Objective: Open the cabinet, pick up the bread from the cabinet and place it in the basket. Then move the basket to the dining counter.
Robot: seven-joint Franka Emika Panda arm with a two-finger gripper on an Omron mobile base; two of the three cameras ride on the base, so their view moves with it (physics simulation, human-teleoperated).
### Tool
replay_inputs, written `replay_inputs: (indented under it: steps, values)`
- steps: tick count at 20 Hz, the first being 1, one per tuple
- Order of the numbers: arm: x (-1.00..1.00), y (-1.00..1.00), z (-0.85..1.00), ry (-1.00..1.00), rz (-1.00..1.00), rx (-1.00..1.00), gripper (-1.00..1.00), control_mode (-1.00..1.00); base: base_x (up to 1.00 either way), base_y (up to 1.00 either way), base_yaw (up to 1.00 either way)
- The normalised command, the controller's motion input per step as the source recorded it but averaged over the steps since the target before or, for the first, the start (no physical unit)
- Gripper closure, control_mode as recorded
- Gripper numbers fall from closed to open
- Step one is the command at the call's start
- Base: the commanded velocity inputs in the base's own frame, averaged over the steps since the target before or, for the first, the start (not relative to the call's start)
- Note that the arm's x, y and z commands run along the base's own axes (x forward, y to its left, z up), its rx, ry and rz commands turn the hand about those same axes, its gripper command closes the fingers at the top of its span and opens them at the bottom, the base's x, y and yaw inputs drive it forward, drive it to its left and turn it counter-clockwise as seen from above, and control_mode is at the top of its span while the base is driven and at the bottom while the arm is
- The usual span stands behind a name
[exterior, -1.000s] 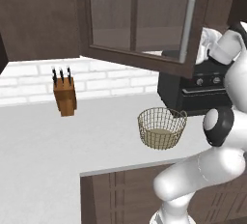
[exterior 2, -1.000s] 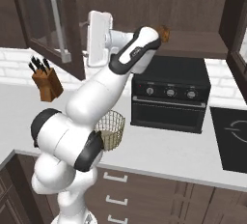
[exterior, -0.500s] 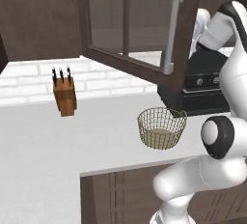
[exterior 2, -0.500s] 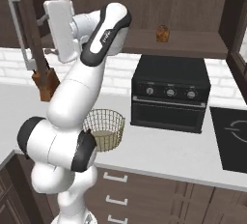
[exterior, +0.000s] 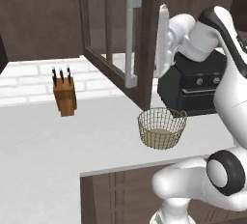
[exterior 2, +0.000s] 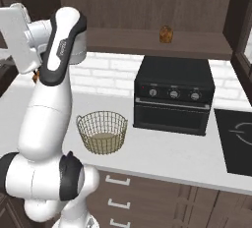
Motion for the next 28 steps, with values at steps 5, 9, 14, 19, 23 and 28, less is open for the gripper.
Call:
replay_inputs:
  steps: [5,9,14,19,23,28]
  values:
    - [-0.11,0.67,-0.21,0.0,-0.27,0.0,-1.0,-1.0,0.0,0.0,0.0]
    - [0.07,0.13,-0.53,0.04,-0.19,-0.05,-1.0,-1.0,0.0,0.0,0.0]
    - [0.35,-0.67,-0.63,0.0,-0.28,-0.04,-1.0,-1.0,0.0,0.0,0.0]
    - [0.46,-1.0,-0.6,-0.01,-0.21,0.01,-1.0,-1.0,0.0,0.0,0.0]
    - [0.24,-1.0,-0.78,-0.12,-0.26,-0.14,-1.0,-1.0,0.0,0.0,0.0]
    - [0.09,-1.0,-0.77,-0.17,-0.26,-0.49,-1.0,-1.0,0.0,0.0,0.0]
